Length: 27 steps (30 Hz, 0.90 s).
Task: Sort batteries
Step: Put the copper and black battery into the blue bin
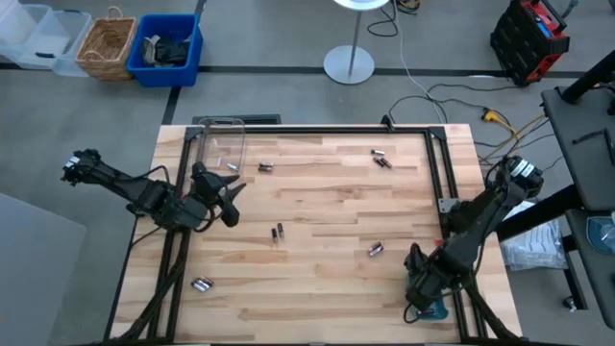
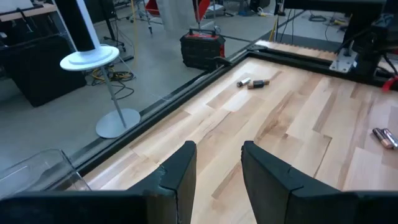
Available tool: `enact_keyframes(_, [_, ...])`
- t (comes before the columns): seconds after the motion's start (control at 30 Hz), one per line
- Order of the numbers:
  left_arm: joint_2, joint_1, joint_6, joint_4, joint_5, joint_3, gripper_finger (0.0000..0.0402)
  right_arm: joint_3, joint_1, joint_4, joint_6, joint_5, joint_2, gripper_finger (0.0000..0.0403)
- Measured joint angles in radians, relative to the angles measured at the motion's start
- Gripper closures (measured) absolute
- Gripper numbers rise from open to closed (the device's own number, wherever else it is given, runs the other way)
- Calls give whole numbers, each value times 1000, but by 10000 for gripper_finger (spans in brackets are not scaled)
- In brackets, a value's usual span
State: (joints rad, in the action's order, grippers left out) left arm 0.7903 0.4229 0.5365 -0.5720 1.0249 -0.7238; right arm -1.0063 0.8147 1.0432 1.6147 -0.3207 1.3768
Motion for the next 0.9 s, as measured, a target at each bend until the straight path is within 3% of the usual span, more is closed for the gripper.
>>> enact_keyframes(0.6, [34,0,26,13,-69,0,293,-5,-1,-5,-25,16,68,276])
enact_keyframes(0.73, [36,0,55,12,-178,0,293,-46,-15,-2,-54,136,68,271])
enact_keyframes(0.9, [46,4,167,10,-387,0,293,-105,-59,-4,-179,323,67,281])
